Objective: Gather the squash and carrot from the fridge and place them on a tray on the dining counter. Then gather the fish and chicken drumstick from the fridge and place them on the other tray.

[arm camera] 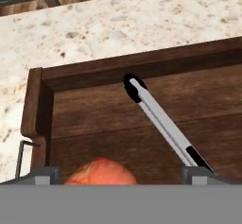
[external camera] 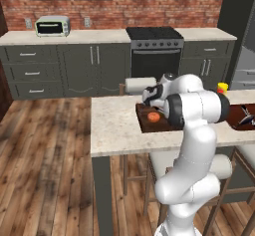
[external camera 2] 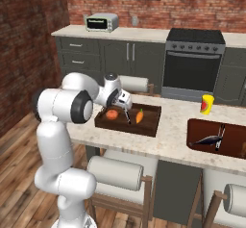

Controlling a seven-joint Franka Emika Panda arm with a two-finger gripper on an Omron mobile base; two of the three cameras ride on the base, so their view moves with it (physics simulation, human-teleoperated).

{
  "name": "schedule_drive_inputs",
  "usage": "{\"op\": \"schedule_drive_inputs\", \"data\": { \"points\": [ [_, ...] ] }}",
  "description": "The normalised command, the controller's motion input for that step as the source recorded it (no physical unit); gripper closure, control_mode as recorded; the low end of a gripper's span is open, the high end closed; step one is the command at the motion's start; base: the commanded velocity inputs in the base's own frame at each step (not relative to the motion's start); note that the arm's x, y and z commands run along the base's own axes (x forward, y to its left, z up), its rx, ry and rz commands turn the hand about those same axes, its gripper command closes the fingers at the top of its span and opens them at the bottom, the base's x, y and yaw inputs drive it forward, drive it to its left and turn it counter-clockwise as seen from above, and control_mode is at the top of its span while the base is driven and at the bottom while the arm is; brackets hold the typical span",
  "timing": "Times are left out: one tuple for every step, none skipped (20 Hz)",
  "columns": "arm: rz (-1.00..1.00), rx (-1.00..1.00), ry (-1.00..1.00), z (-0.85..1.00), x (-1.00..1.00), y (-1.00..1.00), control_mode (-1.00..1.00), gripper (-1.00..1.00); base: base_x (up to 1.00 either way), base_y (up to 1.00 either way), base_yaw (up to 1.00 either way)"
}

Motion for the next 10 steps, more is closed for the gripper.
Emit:
{"op": "schedule_drive_inputs", "data": {
  "points": [
    [0.0, 0.0, 0.0, 0.62, -0.25, 0.0, -1.0, -1.0, 0.0, 0.0, 0.0],
    [0.0, 0.0, 0.0, 0.59, -0.21, 0.0, -1.0, -1.0, 0.0, 0.0, 0.0],
    [0.0, 0.0, 0.0, 0.58, -0.27, 0.0, -1.0, -1.0, 0.0, 0.0, 0.0],
    [0.0, 0.01, 0.0, 0.57, -0.27, 0.0, -1.0, -1.0, 0.0, 0.0, 0.0],
    [0.0, 0.02, 0.0, 0.55, -0.28, 0.0, -1.0, -1.0, 0.0, 0.0, 0.0],
    [0.0, 0.02, 0.0, 0.52, -0.36, 0.0, -1.0, -1.0, 0.0, 0.0, 0.0],
    [0.0, 0.02, 0.0, 0.53, -0.46, 0.0, -1.0, -1.0, 0.0, 0.0, 0.0],
    [0.0, 0.0, 0.0, 0.53, -0.54, 0.0, -1.0, -1.0, 0.0, 0.0, 0.0],
    [0.0, 0.01, 0.0, 0.56, -0.56, 0.0, -1.0, -1.0, 0.0, 0.0, 0.0],
    [0.0, 0.01, 0.0, 0.56, -0.59, 0.0, -1.0, -1.0, 0.0, 0.0, 0.0]
  ]
}}
